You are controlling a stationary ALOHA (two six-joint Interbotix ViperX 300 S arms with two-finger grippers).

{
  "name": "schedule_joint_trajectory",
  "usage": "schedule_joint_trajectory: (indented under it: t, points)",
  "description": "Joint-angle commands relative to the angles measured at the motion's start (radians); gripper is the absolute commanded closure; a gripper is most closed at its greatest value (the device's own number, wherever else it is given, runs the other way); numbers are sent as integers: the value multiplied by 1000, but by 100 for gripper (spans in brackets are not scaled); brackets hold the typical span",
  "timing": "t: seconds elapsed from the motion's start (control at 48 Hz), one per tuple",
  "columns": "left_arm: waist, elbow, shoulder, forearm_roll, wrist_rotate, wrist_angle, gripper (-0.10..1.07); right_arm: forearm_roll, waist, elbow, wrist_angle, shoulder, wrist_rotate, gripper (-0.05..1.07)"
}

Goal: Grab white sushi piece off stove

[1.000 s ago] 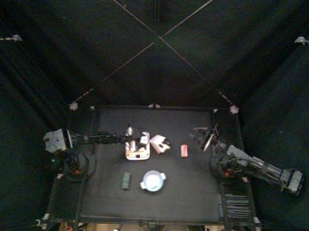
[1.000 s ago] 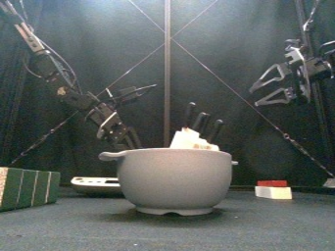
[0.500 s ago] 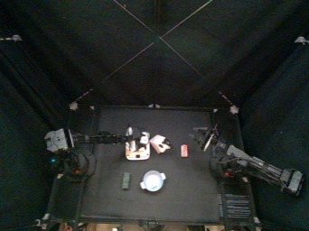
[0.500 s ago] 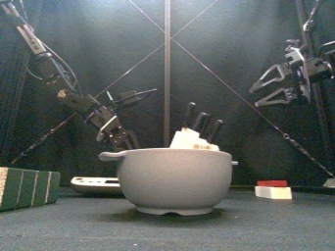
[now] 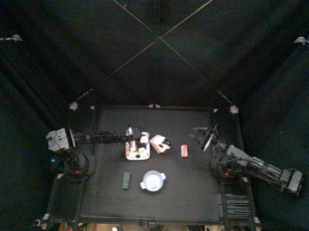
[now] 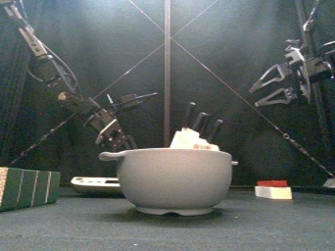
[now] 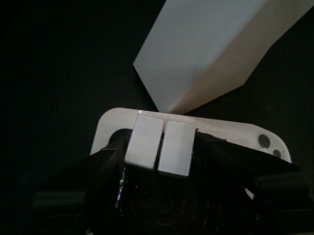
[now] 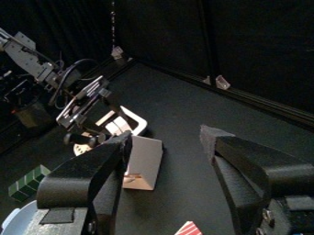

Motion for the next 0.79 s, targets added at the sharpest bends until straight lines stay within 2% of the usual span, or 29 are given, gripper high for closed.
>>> schedule_joint_trajectory:
  t: [0.0, 0.708, 0.771]
  points:
    - [6, -11, -12, 0, 2, -5, 9, 0, -2, -11, -6, 12, 0, 10]
    - [-3, -5, -123, -3, -3, -6, 12, 6, -11, -12, -8, 12, 0, 9]
    - [-18, -3, -129, -5, -5, -6, 12, 12, -11, -17, -6, 12, 0, 10]
